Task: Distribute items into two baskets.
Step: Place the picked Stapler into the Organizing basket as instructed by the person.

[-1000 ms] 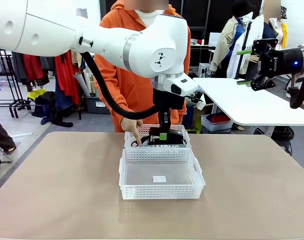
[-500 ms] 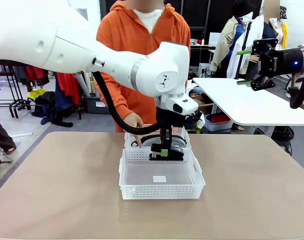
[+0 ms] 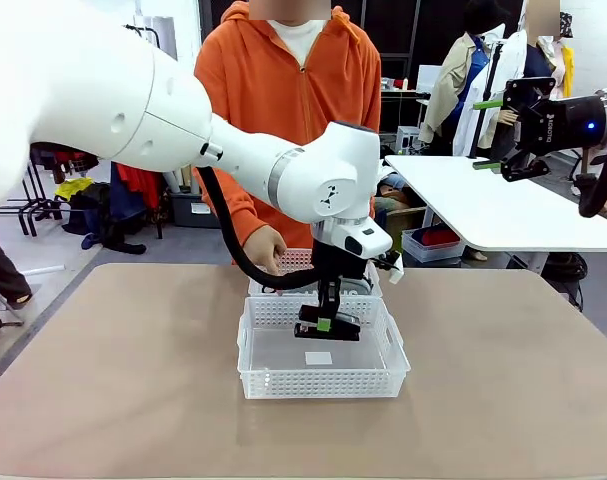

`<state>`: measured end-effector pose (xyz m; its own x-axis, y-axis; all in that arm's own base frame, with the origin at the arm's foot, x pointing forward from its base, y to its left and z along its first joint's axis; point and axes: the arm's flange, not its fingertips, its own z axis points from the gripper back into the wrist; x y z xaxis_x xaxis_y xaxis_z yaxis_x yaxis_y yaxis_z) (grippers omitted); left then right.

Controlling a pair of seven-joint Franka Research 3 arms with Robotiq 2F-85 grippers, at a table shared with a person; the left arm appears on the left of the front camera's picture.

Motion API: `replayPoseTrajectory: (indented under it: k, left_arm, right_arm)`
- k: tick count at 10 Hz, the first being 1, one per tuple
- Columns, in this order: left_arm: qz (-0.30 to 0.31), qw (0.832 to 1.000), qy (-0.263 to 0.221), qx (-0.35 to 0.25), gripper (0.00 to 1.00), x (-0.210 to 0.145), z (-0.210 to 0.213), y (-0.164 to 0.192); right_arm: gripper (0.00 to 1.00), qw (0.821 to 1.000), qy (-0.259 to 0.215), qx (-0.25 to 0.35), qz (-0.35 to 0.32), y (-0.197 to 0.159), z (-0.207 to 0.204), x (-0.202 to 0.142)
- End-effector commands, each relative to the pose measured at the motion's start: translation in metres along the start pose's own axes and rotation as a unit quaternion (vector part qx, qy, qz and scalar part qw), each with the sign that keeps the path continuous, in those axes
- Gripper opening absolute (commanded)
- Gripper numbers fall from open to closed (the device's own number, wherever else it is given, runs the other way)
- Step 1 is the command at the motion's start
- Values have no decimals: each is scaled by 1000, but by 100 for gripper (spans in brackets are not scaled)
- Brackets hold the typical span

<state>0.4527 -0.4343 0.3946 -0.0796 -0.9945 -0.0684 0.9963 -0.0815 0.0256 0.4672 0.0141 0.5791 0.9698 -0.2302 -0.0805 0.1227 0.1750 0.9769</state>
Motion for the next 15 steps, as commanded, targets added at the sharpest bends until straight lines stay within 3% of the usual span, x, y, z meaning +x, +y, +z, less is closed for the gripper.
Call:
replayPoseTrajectory:
  k: [1, 11, 15]
  left_arm:
    - [15, 1000, -2, 3, 0, -2, -8, 2]
    - [48, 998, 17, -32, 0, 1, -60, 3]
    - [48, 998, 20, -30, 75, -3, -57, 2]
  right_arm:
    - [100, 1000, -5, 4, -5, 3, -1, -2]
    - [100, 1000, -5, 4, -5, 3, -1, -2]
    - [100, 1000, -5, 4, -5, 3, -1, -2]
